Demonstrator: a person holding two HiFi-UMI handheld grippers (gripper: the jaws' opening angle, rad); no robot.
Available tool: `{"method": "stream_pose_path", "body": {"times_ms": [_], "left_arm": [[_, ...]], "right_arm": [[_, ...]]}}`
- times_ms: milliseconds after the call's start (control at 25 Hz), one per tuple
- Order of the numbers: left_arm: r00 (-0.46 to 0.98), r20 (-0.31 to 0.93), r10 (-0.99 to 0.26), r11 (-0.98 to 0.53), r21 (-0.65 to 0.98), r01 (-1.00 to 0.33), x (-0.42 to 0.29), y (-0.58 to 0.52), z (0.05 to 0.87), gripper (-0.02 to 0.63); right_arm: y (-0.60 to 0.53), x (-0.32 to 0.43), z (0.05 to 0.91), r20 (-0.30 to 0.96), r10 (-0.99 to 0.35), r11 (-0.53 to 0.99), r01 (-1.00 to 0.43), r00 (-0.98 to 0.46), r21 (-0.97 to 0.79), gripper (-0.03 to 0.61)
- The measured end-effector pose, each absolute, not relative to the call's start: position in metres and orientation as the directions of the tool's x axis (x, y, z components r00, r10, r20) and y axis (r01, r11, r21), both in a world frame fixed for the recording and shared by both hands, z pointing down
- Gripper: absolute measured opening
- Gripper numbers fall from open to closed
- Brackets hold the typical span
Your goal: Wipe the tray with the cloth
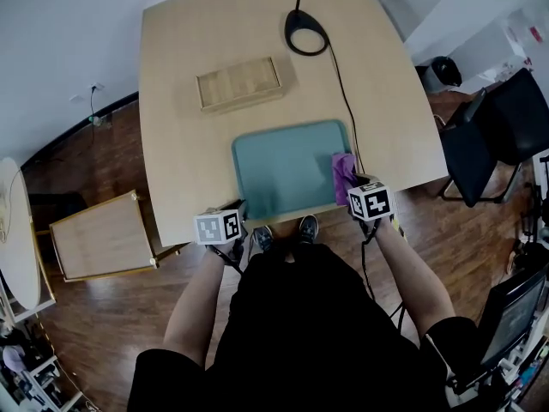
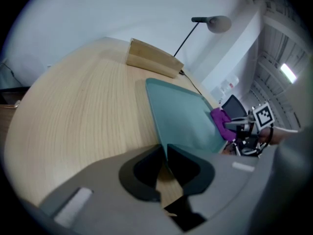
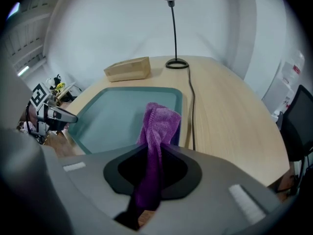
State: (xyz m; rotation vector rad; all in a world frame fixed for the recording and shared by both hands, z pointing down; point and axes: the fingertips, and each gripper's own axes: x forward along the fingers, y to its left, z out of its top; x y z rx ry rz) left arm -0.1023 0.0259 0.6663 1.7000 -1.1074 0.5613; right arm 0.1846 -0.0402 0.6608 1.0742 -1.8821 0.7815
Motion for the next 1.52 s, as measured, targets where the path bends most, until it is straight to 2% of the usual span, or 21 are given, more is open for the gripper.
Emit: {"method": "stream_pose_path", "body": {"times_ms": [200, 600, 960, 1120, 1280, 1520], "left_arm": [[0.490, 0.765, -0.417, -0.065, 0.513, -0.856, -0.103, 0.026, 0.664, 0.060], [0.507, 0.759, -0.409, -0.065, 0.530, -0.846, -0.100, 0.027, 0.662, 0.060], [0.518, 0.754, -0.404, -0.066, 0.541, -0.838, -0.103, 0.026, 0.662, 0.060], [0.516, 0.754, -0.406, -0.069, 0.537, -0.841, -0.104, 0.026, 0.663, 0.060], [0.499, 0.767, -0.403, -0.080, 0.514, -0.854, -0.104, 0.028, 0.665, 0.061], [0.484, 0.777, -0.403, -0.077, 0.498, -0.864, -0.104, 0.027, 0.665, 0.061]], "right_arm": [[-0.019, 0.145, 0.658, 0.866, -0.343, 0.455, -0.871, -0.364, -0.186, 0.057], [0.013, 0.001, 0.656, 0.841, -0.156, 0.618, -0.715, -0.518, -0.326, 0.057], [0.037, -0.079, 0.660, 0.812, -0.090, 0.601, -0.682, -0.577, -0.418, 0.057], [0.034, -0.076, 0.654, 0.827, -0.097, 0.649, -0.665, -0.554, -0.369, 0.057], [0.034, -0.042, 0.663, 0.854, -0.137, 0.688, -0.669, -0.501, -0.282, 0.057], [0.016, 0.038, 0.663, 0.871, -0.220, 0.630, -0.746, -0.439, -0.217, 0.057]]}}
